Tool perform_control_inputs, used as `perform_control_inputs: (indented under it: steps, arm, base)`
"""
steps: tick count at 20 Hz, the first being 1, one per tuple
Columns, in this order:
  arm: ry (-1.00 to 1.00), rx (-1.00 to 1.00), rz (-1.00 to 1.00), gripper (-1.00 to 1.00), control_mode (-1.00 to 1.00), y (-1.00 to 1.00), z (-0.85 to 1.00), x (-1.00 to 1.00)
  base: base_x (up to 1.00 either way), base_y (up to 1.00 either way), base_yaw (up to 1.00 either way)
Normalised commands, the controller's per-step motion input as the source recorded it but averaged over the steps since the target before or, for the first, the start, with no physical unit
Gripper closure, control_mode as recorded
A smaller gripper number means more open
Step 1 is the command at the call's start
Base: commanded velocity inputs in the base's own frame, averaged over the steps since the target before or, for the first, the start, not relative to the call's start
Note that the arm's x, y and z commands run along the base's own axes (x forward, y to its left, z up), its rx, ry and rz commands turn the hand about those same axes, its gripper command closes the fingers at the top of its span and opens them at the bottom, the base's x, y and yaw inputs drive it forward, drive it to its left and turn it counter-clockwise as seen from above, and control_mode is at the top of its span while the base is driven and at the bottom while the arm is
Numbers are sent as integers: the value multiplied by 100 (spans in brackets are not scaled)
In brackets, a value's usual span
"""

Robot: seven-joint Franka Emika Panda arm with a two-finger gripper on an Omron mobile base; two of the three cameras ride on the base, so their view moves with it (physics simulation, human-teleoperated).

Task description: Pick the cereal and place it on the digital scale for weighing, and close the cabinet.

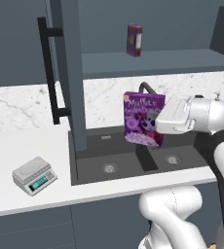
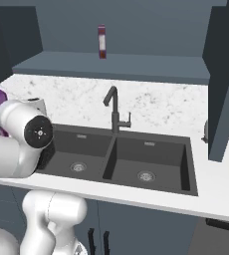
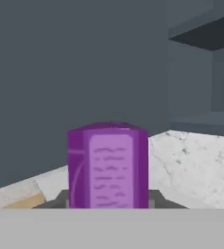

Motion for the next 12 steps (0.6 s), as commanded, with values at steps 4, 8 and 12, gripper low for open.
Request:
perform_control_inputs:
  steps: [4,8,12]
  arm:
    - [9,3,14,100,-100,55,-46,40]
    - [1,5,19,100,-100,21,-54,30]
    - [-4,9,15,100,-100,42,-64,19]
  base:
    - [0,0,0]
    - [0,0,0]
    - [0,0,0]
